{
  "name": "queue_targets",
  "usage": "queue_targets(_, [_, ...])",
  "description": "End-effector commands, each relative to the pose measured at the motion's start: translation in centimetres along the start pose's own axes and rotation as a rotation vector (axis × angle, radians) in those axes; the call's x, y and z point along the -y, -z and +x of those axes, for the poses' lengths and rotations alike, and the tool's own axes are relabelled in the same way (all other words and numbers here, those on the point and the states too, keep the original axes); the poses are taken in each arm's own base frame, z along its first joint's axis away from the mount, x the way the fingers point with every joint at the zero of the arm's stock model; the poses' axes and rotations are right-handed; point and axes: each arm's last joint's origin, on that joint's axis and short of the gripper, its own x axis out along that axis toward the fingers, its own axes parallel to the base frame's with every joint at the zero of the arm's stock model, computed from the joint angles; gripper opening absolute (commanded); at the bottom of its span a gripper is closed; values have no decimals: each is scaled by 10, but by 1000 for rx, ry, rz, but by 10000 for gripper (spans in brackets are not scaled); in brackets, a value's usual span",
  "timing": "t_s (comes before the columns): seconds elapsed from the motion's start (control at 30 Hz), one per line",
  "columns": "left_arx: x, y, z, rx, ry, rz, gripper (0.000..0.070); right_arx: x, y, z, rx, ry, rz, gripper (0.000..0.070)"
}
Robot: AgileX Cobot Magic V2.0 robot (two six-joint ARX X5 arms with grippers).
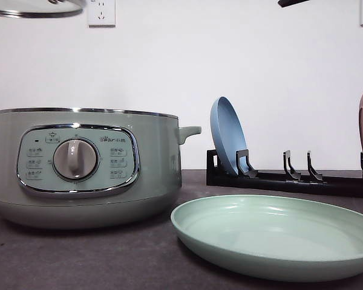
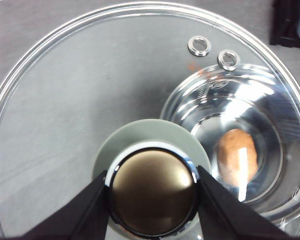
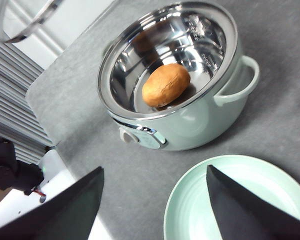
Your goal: Transfer potato from steamer to green plate
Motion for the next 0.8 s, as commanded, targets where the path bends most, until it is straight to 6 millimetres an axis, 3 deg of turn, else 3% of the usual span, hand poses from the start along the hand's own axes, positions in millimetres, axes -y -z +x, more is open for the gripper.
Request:
queue_targets(0.0, [-2, -3, -17, 81, -7, -13, 3, -4, -9, 1, 12, -17, 1, 408])
queue_targets(0.23, [-7, 3, -25, 72, -28, -31, 3, -16, -31, 16, -25, -67, -7, 421])
queue_targets(0.4, [-10, 6, -26, 53, -48, -40, 3, -22, -57, 44, -94, -73, -7, 438])
queue_targets(0.5, [-10, 7, -28, 58, -50, -41, 3, -27, -75, 70, -142, -60, -13, 503])
queue_targets(0.77, [-12, 11, -36, 77, -62, -52, 3, -35, -107, 152, -269, 4, -33, 531])
